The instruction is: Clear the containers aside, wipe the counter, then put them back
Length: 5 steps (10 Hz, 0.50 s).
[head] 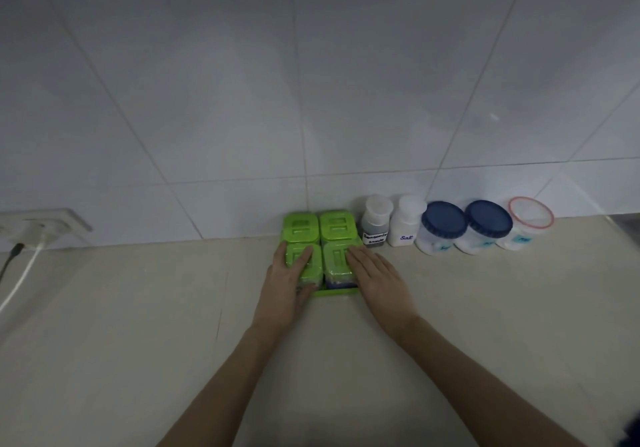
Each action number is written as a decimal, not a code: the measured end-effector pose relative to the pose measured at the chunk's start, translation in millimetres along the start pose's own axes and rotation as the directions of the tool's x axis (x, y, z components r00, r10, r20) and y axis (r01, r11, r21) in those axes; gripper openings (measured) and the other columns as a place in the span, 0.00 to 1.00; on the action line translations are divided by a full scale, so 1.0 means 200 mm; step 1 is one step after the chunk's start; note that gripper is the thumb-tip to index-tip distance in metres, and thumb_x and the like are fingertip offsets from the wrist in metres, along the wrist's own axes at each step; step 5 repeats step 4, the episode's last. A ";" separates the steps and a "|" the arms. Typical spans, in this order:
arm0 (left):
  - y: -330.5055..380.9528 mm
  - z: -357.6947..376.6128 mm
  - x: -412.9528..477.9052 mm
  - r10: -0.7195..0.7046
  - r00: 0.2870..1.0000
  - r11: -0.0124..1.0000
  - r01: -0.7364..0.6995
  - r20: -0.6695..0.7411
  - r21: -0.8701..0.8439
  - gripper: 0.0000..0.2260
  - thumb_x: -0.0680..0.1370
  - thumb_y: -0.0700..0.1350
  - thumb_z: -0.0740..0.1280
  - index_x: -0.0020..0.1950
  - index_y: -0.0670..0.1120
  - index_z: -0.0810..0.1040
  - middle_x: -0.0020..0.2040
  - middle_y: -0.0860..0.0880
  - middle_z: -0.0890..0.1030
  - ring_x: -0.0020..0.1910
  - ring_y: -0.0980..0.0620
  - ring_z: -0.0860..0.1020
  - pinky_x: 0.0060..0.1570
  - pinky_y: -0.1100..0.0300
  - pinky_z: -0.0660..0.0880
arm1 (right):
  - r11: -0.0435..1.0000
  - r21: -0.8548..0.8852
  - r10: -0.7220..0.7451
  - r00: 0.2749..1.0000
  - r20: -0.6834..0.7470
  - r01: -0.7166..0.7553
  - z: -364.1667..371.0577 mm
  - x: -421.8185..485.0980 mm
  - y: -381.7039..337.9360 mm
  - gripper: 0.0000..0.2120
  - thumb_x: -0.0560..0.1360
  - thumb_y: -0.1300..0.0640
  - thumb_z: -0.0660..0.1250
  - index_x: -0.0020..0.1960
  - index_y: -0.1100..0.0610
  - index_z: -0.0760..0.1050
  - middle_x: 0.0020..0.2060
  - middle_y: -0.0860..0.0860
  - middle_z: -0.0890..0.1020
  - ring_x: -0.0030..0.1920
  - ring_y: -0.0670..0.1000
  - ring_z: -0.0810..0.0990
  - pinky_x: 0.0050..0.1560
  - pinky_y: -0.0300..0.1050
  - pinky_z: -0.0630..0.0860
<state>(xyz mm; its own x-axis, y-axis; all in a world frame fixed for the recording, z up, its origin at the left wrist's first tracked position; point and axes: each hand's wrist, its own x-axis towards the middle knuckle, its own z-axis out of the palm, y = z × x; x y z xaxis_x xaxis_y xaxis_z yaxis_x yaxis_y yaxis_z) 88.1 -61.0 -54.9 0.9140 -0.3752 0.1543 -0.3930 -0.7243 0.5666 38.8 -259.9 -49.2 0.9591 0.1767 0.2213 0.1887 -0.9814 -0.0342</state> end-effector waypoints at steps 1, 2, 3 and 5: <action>-0.03 0.01 0.00 0.024 0.999 1.000 -0.024 0.041 0.017 0.32 0.72 0.41 0.70 0.73 0.52 0.64 0.76 0.38 0.55 0.69 0.39 0.67 0.69 0.52 0.64 | 1.000 0.025 0.011 0.999 0.037 -0.012 0.00 0.00 0.01 0.27 0.67 0.64 0.52 0.63 0.59 0.73 0.62 0.53 0.79 0.61 0.54 0.78 0.59 0.49 0.76; -0.05 -0.02 -0.04 0.020 0.993 0.999 -0.024 0.119 0.025 0.34 0.74 0.37 0.67 0.76 0.55 0.56 0.78 0.42 0.48 0.73 0.41 0.62 0.69 0.51 0.66 | 0.999 -0.033 0.042 0.996 0.073 -0.040 -0.04 -0.04 0.01 0.31 0.64 0.66 0.49 0.66 0.59 0.71 0.64 0.53 0.77 0.63 0.54 0.77 0.62 0.49 0.74; -0.04 -0.07 -0.14 -0.055 0.990 0.995 0.044 0.133 0.091 0.32 0.76 0.38 0.62 0.77 0.52 0.53 0.78 0.45 0.49 0.73 0.44 0.63 0.64 0.51 0.71 | 0.998 -0.034 0.053 0.998 0.023 -0.052 -0.04 -0.18 0.01 0.30 0.64 0.67 0.54 0.66 0.60 0.70 0.64 0.55 0.77 0.64 0.54 0.75 0.68 0.48 0.63; 0.02 -0.08 -0.36 -0.027 0.994 0.993 0.014 0.109 0.121 0.32 0.73 0.39 0.62 0.76 0.45 0.56 0.77 0.43 0.56 0.71 0.44 0.66 0.64 0.53 0.71 | 0.998 0.036 0.053 0.988 0.145 -0.059 -0.04 -0.45 0.01 0.30 0.61 0.61 0.70 0.63 0.57 0.72 0.61 0.54 0.79 0.59 0.53 0.79 0.64 0.44 0.70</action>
